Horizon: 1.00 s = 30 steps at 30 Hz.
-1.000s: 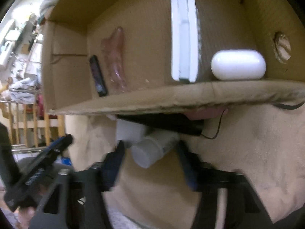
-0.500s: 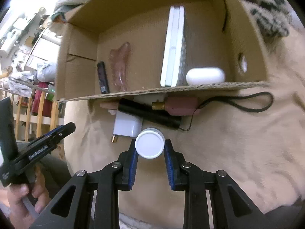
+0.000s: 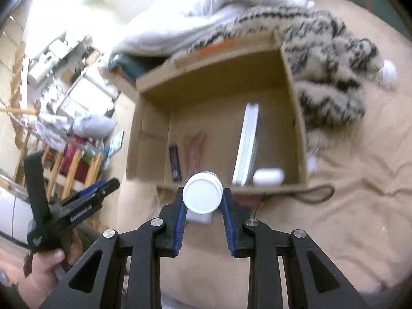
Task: Organize rigid objects
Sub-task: 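Carry the AA battery toward the box while the right tool grasps the white pill bottle, then lower the AA battery into the box with the left tool while the right tool lowers the pill bottle in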
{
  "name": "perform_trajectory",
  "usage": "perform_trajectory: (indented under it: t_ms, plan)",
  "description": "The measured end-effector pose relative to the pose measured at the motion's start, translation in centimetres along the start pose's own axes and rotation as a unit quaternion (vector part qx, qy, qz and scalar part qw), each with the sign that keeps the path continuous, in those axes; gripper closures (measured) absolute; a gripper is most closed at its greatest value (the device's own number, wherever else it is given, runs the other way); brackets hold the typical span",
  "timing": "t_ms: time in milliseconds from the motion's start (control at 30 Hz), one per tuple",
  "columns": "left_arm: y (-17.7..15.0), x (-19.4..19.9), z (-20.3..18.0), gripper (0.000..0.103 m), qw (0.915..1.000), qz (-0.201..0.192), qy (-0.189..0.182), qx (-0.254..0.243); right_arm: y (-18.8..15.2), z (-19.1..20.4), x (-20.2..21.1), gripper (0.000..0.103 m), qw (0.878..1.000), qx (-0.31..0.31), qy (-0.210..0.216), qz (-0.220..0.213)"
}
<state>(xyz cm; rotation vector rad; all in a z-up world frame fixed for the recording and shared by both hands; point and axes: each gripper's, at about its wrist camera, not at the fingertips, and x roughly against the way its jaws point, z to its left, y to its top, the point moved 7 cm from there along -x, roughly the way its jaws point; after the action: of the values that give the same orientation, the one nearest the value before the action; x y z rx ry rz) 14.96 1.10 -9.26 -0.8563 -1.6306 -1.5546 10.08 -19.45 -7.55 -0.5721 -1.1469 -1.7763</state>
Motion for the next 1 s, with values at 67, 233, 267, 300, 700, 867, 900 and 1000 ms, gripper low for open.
perform_trajectory:
  t_ms: [67,233,267,300,700,867,900,1000]
  plan:
    - [0.9,0.3,-0.6,0.064,1.0,-0.002,-0.008,-0.005,1.2,-0.1,0.1,0.075,1.0,0.001,-0.001,-0.006]
    - [3.9,0.5,-2.9,0.064,0.9989,-0.017,-0.019,-0.039,4.2,0.0,-1.1,0.075,1.0,0.008,-0.01,-0.009]
    - [4.2,0.4,-3.3,0.064,0.9987,-0.015,-0.02,-0.044,4.7,0.0,-1.2,0.075,1.0,0.009,-0.012,-0.008]
    - [4.7,-0.1,-3.8,0.064,0.9984,-0.01,-0.023,-0.05,5.1,0.1,-1.7,0.075,1.0,0.01,-0.011,-0.006]
    - [3.7,-7.7,-5.8,0.064,0.9972,0.022,-0.025,-0.068,2.8,-0.9,-7.0,0.075,0.999,0.009,-0.013,0.05]
    - [3.6,-8.4,-5.4,0.064,0.9979,0.026,-0.024,-0.055,2.5,-0.8,-8.7,0.075,0.997,0.016,-0.013,0.069]
    - [3.6,-8.3,-5.4,0.064,0.9978,0.023,-0.018,-0.059,2.5,-0.7,-8.9,0.075,0.997,0.019,-0.012,0.072]
    - [3.6,-8.3,-5.4,0.064,0.9975,0.02,-0.008,-0.068,2.2,-0.2,-9.6,0.075,0.996,0.03,-0.017,0.081]
